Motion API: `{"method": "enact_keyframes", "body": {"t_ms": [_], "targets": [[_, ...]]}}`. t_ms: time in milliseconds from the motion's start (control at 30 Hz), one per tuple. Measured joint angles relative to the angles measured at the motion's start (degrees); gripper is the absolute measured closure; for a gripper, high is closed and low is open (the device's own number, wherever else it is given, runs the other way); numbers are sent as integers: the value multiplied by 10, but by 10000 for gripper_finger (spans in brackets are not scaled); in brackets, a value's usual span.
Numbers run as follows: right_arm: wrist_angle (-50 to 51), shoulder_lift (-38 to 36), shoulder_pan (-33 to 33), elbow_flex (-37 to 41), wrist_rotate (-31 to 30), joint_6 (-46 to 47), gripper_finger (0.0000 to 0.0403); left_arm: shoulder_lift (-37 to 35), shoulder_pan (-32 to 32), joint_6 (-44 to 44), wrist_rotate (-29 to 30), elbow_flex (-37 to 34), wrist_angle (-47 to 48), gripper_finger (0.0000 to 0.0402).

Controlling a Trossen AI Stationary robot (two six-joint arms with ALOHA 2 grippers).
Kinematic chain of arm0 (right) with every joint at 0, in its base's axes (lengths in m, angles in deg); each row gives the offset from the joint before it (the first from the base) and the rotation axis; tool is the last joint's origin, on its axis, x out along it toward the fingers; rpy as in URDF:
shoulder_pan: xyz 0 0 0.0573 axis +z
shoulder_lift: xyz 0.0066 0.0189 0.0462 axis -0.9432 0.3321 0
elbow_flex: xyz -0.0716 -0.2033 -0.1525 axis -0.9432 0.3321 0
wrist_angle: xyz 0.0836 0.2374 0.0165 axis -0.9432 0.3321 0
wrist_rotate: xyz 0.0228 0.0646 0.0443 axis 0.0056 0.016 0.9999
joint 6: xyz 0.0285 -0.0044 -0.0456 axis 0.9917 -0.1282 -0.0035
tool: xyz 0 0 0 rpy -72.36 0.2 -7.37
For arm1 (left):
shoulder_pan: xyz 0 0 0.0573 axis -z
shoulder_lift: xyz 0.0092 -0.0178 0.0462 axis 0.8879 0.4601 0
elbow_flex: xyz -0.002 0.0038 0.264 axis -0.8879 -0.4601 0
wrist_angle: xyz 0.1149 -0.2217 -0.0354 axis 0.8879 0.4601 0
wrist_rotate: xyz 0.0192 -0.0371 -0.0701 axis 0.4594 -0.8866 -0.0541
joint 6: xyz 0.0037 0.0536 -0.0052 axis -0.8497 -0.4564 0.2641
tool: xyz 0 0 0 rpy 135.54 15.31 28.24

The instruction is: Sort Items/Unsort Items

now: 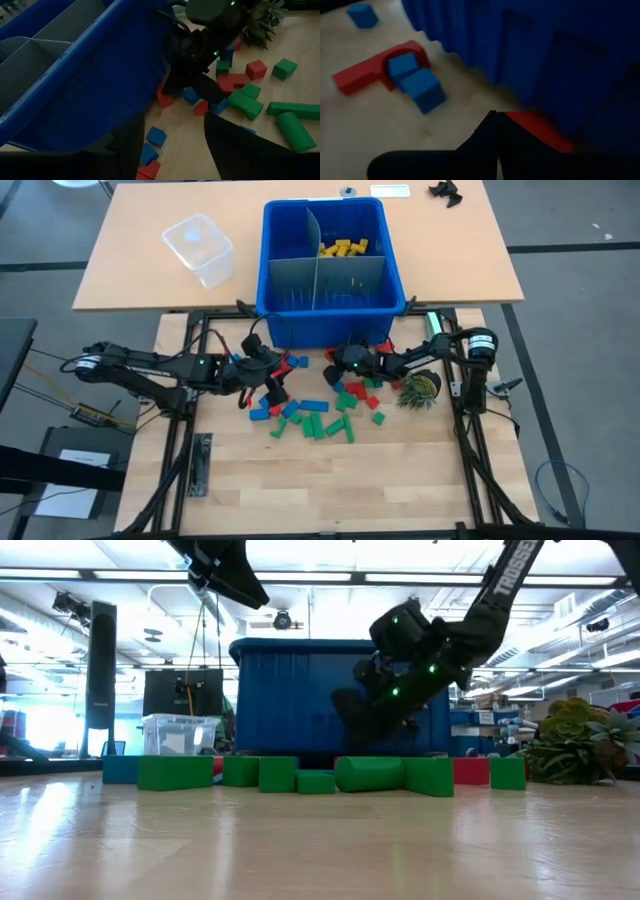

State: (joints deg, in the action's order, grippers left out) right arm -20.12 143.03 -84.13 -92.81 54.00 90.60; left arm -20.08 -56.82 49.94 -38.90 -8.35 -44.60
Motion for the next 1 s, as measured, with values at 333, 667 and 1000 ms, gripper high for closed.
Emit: {"method": "enact_keyframes", "body": {"t_ms": [333, 667, 1000], "targets": [[-5, 26, -15, -2, 22, 0, 401, 0, 0, -1, 0, 0, 2, 188], [3, 19, 29, -3, 117, 6, 401, 0, 0, 1, 0, 0, 2, 188], [3, -7, 91, 2, 262, -39, 401, 0, 0, 1, 0, 0, 1, 188]]}}
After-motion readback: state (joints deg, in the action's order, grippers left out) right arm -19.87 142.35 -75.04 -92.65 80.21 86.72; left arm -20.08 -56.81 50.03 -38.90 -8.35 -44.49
